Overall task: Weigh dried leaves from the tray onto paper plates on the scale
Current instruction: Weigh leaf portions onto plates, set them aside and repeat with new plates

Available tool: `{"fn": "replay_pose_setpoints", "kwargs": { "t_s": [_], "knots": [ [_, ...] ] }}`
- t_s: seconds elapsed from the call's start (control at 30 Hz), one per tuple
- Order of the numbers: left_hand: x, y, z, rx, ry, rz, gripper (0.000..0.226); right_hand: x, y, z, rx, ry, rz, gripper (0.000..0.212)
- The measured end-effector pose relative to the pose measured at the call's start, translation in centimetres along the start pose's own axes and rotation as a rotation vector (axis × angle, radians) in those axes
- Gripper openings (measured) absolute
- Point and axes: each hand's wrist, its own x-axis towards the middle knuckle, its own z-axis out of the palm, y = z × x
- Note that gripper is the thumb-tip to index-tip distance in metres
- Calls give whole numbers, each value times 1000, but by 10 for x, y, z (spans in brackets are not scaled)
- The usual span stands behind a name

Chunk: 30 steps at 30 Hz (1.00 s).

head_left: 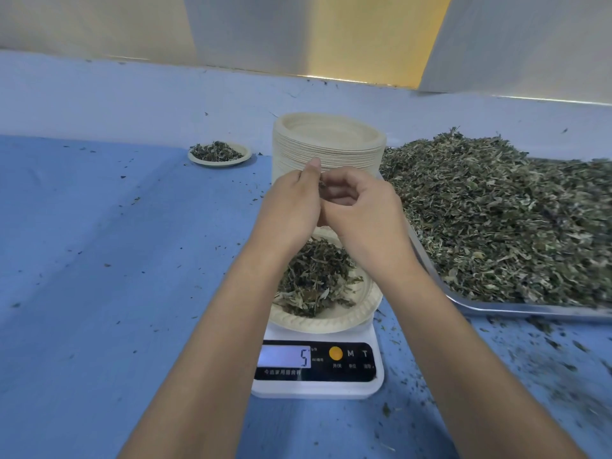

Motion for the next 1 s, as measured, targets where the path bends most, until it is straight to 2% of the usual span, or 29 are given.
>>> {"fn": "replay_pose_setpoints", "kwargs": {
  "t_s": [0.37,0.5,0.6,0.7,0.8,0.9,1.0],
  "knots": [
    [1,0,-2,-31,-64,-21,42,2,1,-1,91,-14,55,18],
    [2,-1,-9,-37,-103,-33,38,4,1,-5,136,-50,79,23],
    [3,-2,-13,-3,-136,-29,48,3,-1,-6,144,-80,111,16],
    [4,-3,-16,-19,-181,-81,59,4,0,-10,115,-107,140,20],
    [3,-4,-19,-47,-226,-119,55,7,3,-14,42,-159,189,17],
    [3,-4,-19,0,-200,-103,52,13,6,-15,-37,-229,321,23],
    [4,-5,-19,48,-180,-76,52,13,7,-16,22,-185,337,18]
  ]
}}
